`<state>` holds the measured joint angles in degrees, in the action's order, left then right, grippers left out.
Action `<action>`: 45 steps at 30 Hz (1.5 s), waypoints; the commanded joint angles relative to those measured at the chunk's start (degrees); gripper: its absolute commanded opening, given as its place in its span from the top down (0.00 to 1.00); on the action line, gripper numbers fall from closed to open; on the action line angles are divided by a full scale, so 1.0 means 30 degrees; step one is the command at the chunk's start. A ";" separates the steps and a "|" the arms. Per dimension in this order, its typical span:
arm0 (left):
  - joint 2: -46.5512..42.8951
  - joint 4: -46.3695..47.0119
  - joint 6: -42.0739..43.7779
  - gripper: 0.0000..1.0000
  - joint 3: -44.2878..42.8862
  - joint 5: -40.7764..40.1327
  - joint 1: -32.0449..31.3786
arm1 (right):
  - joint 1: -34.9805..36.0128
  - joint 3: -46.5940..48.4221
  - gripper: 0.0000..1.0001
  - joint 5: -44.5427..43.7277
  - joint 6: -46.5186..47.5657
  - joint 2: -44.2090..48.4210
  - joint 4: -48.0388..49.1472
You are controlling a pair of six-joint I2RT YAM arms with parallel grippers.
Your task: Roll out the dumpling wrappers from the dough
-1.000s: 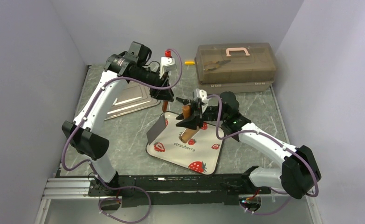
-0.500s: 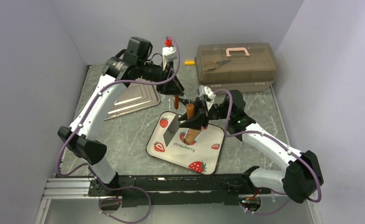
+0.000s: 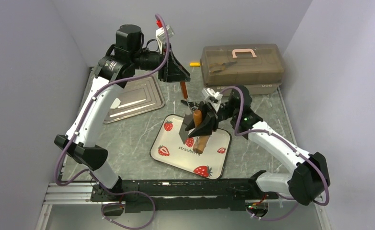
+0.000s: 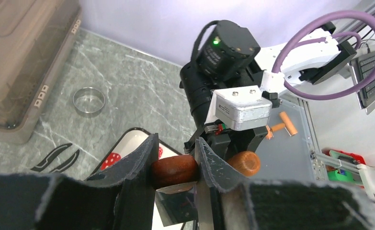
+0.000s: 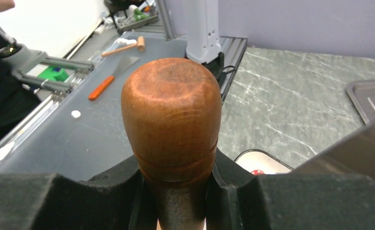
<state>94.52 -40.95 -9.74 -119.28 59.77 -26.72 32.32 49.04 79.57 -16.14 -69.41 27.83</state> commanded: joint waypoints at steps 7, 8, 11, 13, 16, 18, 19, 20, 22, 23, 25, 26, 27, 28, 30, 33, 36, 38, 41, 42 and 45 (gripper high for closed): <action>-0.1423 0.6695 -0.5277 1.00 -0.0375 0.1502 0.0126 | -0.0525 1.2409 1.00 0.5073 2.3618 -0.3816 -2.7802; -0.1427 0.7218 -0.5605 1.00 -0.0419 0.1517 0.0119 | -0.0548 1.3488 1.00 0.5101 2.6026 -0.4656 -3.0754; -0.1394 0.7453 -0.5340 1.00 -0.0971 0.1095 0.0154 | -0.0644 1.6124 1.00 0.5202 3.2003 -0.7435 -3.7814; -0.1426 0.7221 -0.5020 1.00 -0.1029 0.0794 0.0184 | -0.0665 1.6169 1.00 0.5231 3.2166 -0.7902 -3.7943; -0.1629 0.7743 -0.5448 1.00 -0.0074 0.0846 0.0143 | -0.0690 1.6133 1.00 0.5216 3.2851 -0.7990 -3.7931; -0.1731 0.7049 -0.4673 1.00 0.0832 0.0631 0.0175 | -0.0735 1.6605 1.00 0.5213 3.2817 -0.8007 -3.7932; -0.1755 0.6463 -0.4021 1.00 0.1244 0.0291 0.0187 | -0.0761 1.6765 1.00 0.5221 3.2790 -0.8007 -3.7942; -0.1772 0.5951 -0.3438 1.00 0.1570 -0.0096 0.0247 | -0.0823 1.6955 1.00 0.5207 3.2742 -0.8029 -3.7936; -0.1727 0.5393 -0.2447 1.00 0.2167 -0.0811 0.0377 | -0.1048 1.7387 1.00 0.5207 3.2510 -0.8177 -3.7948; -0.1692 0.5257 -0.2161 1.00 0.2418 -0.1105 0.0421 | -0.1218 1.7604 1.00 0.5216 3.2246 -0.8292 -3.7936; -0.1632 0.5289 -0.1947 1.00 0.2918 -0.1449 0.0617 | -0.1615 1.8065 1.00 0.5205 3.1592 -0.8547 -3.7961; -0.1592 0.5203 -0.1739 1.00 0.3025 -0.1680 0.0704 | -0.1779 1.8253 1.00 0.5179 3.1263 -0.8587 -3.7975; -0.1576 0.5020 -0.1307 1.00 0.3012 -0.2016 0.0755 | -0.1968 1.8393 1.00 0.5176 3.0918 -0.8618 -3.7962; -0.1526 0.4565 -0.0769 1.00 0.2919 -0.2468 0.0787 | -0.2223 1.8513 1.00 0.5183 3.0593 -0.8633 -3.7982; -0.1448 0.3786 0.0387 1.00 0.2662 -0.3387 0.0841 | -0.2923 1.8912 1.00 0.5176 2.9510 -0.8837 -3.7984; -0.1376 0.2871 0.1924 1.00 0.2393 -0.4437 0.0936 | -0.4066 1.9652 1.00 0.5147 2.7523 -0.9313 -3.7969; -0.1240 0.2128 0.2943 1.00 0.2394 -0.5060 0.0967 | -0.4918 2.0900 1.00 0.5106 2.4985 -0.9887 -3.7953; -0.1157 0.1724 0.3909 1.00 0.2643 -0.5225 0.0967 | -0.5175 2.1461 1.00 0.4940 2.3837 -1.0073 -3.7942; -0.1055 0.0931 0.5100 1.00 0.3304 -0.5598 0.1033 | -0.5208 2.1713 1.00 0.3618 2.3004 -0.9878 -3.7936; -0.1018 0.0347 0.5638 1.00 0.3571 -0.5864 0.1089 | -0.5206 2.1547 1.00 0.3165 2.2997 -0.9536 -3.7917; -0.0914 -0.1138 0.7609 1.00 0.4459 -0.7113 0.1295 | -0.4800 1.9272 1.00 -0.1955 1.5267 -0.7294 -2.9541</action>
<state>91.42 -38.61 4.32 -108.12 43.03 -23.62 16.40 110.93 86.52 54.30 -99.96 -84.33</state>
